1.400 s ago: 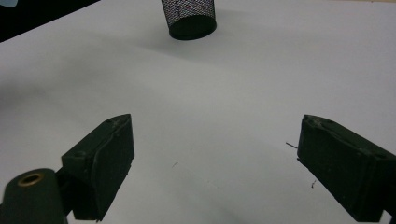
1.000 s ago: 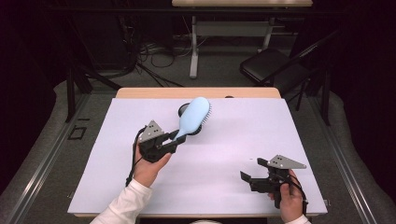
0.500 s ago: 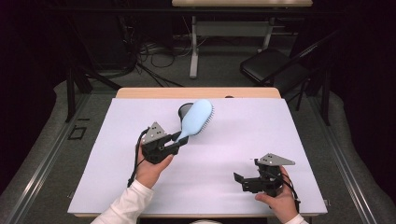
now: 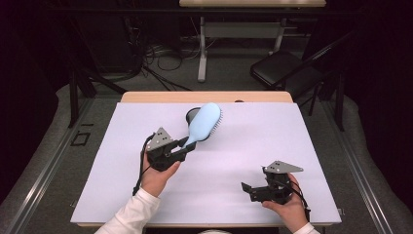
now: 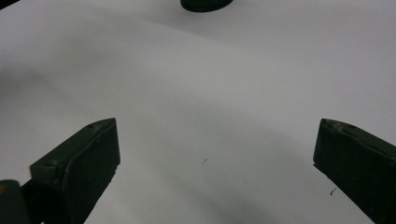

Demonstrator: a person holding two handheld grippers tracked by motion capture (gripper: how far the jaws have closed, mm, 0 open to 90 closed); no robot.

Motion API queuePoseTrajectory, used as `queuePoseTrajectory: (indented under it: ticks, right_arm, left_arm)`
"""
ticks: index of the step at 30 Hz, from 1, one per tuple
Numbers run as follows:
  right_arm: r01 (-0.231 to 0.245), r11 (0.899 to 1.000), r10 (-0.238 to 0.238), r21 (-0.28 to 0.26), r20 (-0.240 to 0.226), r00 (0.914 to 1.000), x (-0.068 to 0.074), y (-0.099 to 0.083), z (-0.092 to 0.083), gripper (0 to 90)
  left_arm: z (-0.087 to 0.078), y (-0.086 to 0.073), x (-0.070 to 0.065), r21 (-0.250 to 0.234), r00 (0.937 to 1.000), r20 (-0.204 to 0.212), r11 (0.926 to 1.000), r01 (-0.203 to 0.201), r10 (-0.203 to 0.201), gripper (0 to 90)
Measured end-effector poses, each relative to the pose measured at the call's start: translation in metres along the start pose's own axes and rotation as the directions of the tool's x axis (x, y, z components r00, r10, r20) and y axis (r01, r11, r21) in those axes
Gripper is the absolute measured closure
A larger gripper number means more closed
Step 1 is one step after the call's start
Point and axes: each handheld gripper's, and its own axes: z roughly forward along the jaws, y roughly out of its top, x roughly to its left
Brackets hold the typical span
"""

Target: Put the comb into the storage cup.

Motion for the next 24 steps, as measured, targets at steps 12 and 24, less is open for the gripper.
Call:
queuePoseTrajectory:
  ticks: [12,24]
  right_arm:
    - [-0.083,0.996,0.083,0.013,-0.046,0.9955,-0.006,0.006,0.005,5.0]
    - [-0.091,0.995,0.093,0.051,-0.050,0.9944,-0.011,0.023,0.011,7.6]
  left_arm:
    - [-0.001,0.000,0.000,-0.001,1.0000,0.000,1.0000,0.007,-0.007,69.4]
    - [-0.002,-0.001,0.002,-0.003,0.9999,-0.008,1.0000,0.006,-0.006,69.4]
